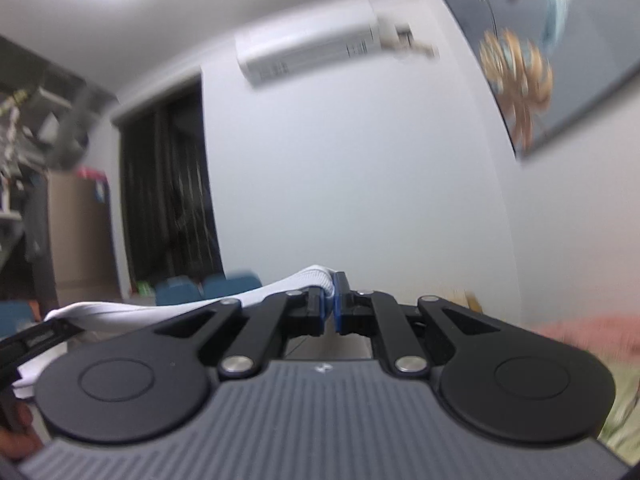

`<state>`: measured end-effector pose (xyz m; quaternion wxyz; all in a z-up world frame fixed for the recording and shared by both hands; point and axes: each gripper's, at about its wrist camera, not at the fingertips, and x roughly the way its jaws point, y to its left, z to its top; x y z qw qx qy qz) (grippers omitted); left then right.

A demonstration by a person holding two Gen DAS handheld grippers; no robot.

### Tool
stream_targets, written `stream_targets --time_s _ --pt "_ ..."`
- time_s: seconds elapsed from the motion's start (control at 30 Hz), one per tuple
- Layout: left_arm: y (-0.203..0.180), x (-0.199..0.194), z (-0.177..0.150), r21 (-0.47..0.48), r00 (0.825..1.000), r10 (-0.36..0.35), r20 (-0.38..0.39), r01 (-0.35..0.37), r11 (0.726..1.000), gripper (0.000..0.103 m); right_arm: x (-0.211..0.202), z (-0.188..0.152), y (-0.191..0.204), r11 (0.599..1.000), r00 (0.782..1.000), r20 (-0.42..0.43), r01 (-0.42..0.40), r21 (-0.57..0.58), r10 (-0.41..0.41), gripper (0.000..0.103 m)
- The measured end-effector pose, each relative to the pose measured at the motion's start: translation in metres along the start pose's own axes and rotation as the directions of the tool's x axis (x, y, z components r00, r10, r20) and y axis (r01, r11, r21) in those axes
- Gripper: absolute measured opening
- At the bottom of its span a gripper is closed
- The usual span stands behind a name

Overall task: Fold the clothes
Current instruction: 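Lift the T-shirt high with both tools and lay it flat on the bed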

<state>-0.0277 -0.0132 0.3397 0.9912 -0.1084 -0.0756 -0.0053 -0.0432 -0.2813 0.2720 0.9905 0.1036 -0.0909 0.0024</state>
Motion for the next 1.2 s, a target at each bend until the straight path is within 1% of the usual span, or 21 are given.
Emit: stream_targets --time_s 0.07,0.13,0.23,0.33,0.4,0.43,0.5,0.57,0.63,0.73,0.83,0.93,1.03,1.07,1.13,1.2 --pt "-0.003 -0.013 0.044 -0.002 0.999 -0.037 0.014 0.037 0.999 0.011 -0.022 0.034 0.007 1.0 0.999 0.04 -0.015 0.0 0.015 0.008" --pt "-0.008 -0.027 0.079 0.002 0.997 -0.062 0.034 0.062 0.998 0.011 -0.043 0.067 0.013 1.0 0.997 0.077 -0.031 0.003 0.031 0.008" --pt "-0.02 -0.047 0.123 0.024 0.994 -0.097 0.053 0.095 0.995 0.011 -0.068 0.107 0.022 0.999 0.992 0.116 -0.045 0.001 0.044 0.008" --pt "-0.028 -0.06 0.151 0.024 0.992 -0.118 0.038 0.118 0.993 0.011 -0.079 0.132 0.025 0.999 0.991 0.125 -0.045 -0.017 0.046 0.008" --pt "-0.03 -0.058 0.158 0.021 0.992 -0.122 0.01 0.122 0.992 0.011 -0.069 0.132 0.024 0.999 0.994 0.097 -0.041 -0.025 0.043 0.008" --pt "-0.03 -0.051 0.154 0.022 0.993 -0.121 -0.007 0.121 0.992 0.011 -0.062 0.13 0.023 0.999 0.996 0.076 -0.037 -0.026 0.039 0.008" --pt "-0.026 -0.03 0.137 0.035 0.992 -0.111 -0.051 0.113 0.993 0.011 -0.04 0.112 0.018 1.0 1.0 0.019 -0.023 -0.02 0.023 0.008" --pt "-0.022 0.002 0.104 0.043 0.99 -0.098 -0.105 0.103 0.994 0.011 -0.012 0.082 0.011 1.0 0.999 -0.042 0.0 -0.021 -0.001 0.008" --pt "-0.015 0.046 0.057 0.055 0.983 -0.08 -0.166 0.09 0.994 0.011 0.022 0.046 0.003 0.999 0.994 -0.107 0.029 -0.025 -0.031 0.008" --pt "-0.005 0.112 -0.017 0.076 0.965 -0.049 -0.259 0.071 0.995 0.012 0.081 -0.018 -0.013 0.997 0.976 -0.206 0.069 -0.027 -0.073 0.008" --pt "0.007 0.18 -0.1 0.085 0.94 -0.024 -0.34 0.056 0.995 0.012 0.152 -0.09 -0.036 0.993 0.945 -0.306 0.113 -0.027 -0.116 0.008" --pt "0.017 0.249 -0.19 0.097 0.91 0.001 -0.414 0.043 0.994 0.012 0.228 -0.17 -0.064 0.987 0.901 -0.404 0.157 -0.034 -0.158 0.008" --pt "0.03 0.316 -0.288 0.106 0.874 0.023 -0.485 0.033 0.994 0.013 0.294 -0.255 -0.094 0.98 0.855 -0.482 0.19 -0.05 -0.191 0.008" --pt "0.033 0.339 -0.323 0.113 0.858 0.033 -0.513 0.029 0.993 0.013 0.31 -0.282 -0.102 0.979 0.839 -0.509 0.195 -0.054 -0.195 0.008" --pt "0.043 0.382 -0.387 0.123 0.812 0.057 -0.58 0.018 0.992 0.013 0.341 -0.336 -0.119 0.977 0.804 -0.56 0.203 -0.063 -0.203 0.008" --pt "0.054 0.414 -0.449 0.128 0.757 0.079 -0.649 0.006 0.992 0.013 0.373 -0.389 -0.136 0.975 0.765 -0.608 0.211 -0.071 -0.21 0.008"
